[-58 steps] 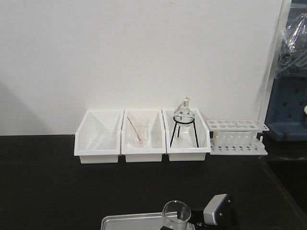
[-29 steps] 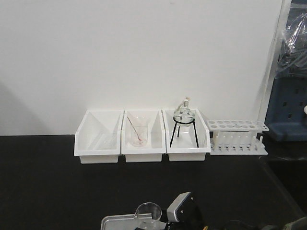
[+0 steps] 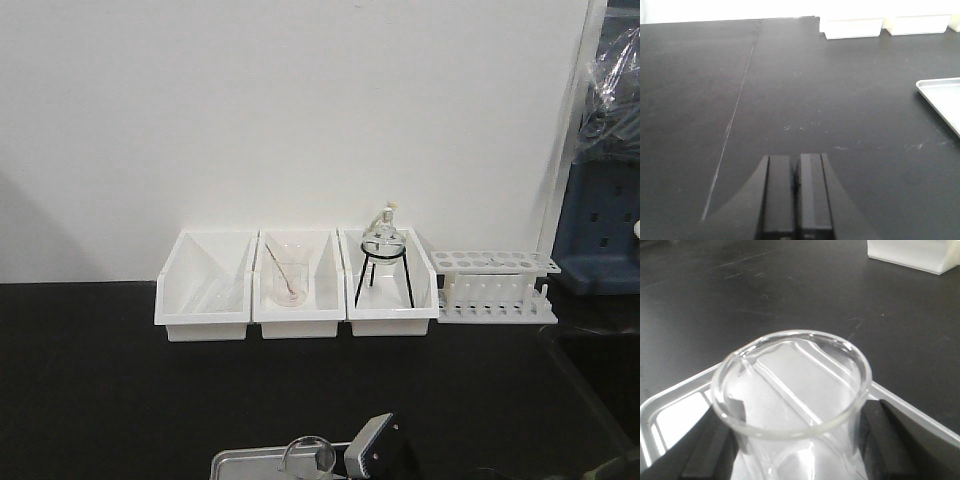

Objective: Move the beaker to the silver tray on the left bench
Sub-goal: 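Extend the right gripper and lower the beaker onto the silver tray, then open the right gripper and raise it away from the beaker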

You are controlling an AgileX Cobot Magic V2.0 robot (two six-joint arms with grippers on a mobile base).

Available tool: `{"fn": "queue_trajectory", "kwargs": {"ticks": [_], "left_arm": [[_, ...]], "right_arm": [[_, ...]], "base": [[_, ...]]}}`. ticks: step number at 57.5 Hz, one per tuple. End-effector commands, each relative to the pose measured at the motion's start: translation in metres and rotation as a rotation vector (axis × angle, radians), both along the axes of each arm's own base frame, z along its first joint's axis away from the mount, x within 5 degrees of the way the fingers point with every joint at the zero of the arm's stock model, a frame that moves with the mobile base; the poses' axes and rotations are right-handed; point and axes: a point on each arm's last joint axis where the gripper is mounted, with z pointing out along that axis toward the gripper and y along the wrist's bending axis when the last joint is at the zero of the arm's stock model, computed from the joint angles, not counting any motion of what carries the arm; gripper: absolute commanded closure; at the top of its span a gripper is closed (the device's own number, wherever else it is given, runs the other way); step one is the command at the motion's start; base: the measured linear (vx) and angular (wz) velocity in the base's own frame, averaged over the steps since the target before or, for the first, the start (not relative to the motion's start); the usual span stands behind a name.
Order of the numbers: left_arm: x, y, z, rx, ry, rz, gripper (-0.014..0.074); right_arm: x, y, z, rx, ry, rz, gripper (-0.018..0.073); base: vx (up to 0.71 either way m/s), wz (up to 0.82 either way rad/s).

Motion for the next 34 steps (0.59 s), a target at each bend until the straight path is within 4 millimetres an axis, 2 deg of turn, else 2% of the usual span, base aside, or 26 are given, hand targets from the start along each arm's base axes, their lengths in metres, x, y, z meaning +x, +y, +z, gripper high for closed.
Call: {"fn": "queue_trajectory", "kwargs": {"ticks": [1,8,14,25,34], "left_arm": [[0.001,-0.001,-0.002,-0.001,-0.066,-0.008,0.0595],[0.001,-0.001,-0.002,-0.001,-0.066,-0.008,0.0595],[0.001,-0.001,-0.002,-0.001,-0.066,-0.008,0.0595],[0.001,-0.001,-0.002,-0.001,-0.066,-0.008,0.0595],[0.001,-0.001,-0.002,-0.001,-0.066,-0.008,0.0595]], "right_arm": [[0.007,0.003,0.033,0.103,-0.118,0.009,0.0135],[0.007,0.003,0.033,0.105,-0.116,0.005,0.0010],[0.008,0.002,0.033,0.112,-0.114,-0.012,-0.0050],[0.010,0.001,0.039,0.125,-0.122,-0.035,-0.0057],[0.009,0.001,0.060,0.147,-0.173,-0.032,-0.0050]], "base": [[0.00,0.00],[0.00,0.00],[0.00,0.00],[0.00,0.00],[0.00,0.00]]}}
